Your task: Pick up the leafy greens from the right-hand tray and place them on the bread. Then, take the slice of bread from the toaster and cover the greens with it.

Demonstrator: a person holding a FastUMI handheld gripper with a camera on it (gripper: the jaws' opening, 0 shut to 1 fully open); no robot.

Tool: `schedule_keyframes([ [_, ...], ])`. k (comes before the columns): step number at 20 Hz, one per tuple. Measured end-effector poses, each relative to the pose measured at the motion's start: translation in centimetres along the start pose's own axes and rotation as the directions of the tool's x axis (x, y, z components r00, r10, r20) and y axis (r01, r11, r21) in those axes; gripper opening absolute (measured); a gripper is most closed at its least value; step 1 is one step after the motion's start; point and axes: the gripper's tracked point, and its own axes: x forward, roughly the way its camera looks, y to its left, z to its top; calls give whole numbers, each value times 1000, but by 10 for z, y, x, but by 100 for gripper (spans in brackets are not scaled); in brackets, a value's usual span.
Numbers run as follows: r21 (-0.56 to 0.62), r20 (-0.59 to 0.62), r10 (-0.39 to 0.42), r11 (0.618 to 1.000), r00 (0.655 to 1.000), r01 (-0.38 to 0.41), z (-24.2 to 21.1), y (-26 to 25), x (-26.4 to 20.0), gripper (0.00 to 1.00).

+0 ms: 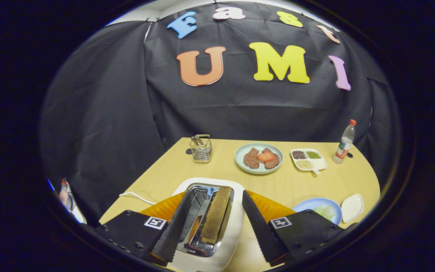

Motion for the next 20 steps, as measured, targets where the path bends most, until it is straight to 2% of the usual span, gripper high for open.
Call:
schedule_keyframes([
  [2, -18, 6, -15, 1000, 1000, 15, -1, -1, 1, 73],
  [8, -6, -1, -21, 1000, 1000, 21, -7, -4, -5, 16],
  [9, 2, 9, -20, 1000, 1000, 20, -5, -5, -9, 16],
  [11, 12, 39, -19, 1000, 999, 19, 3, -4, -17, 8],
  [20, -10, 244, -8, 1000, 970, 10, 80, 4, -96, 8],
])
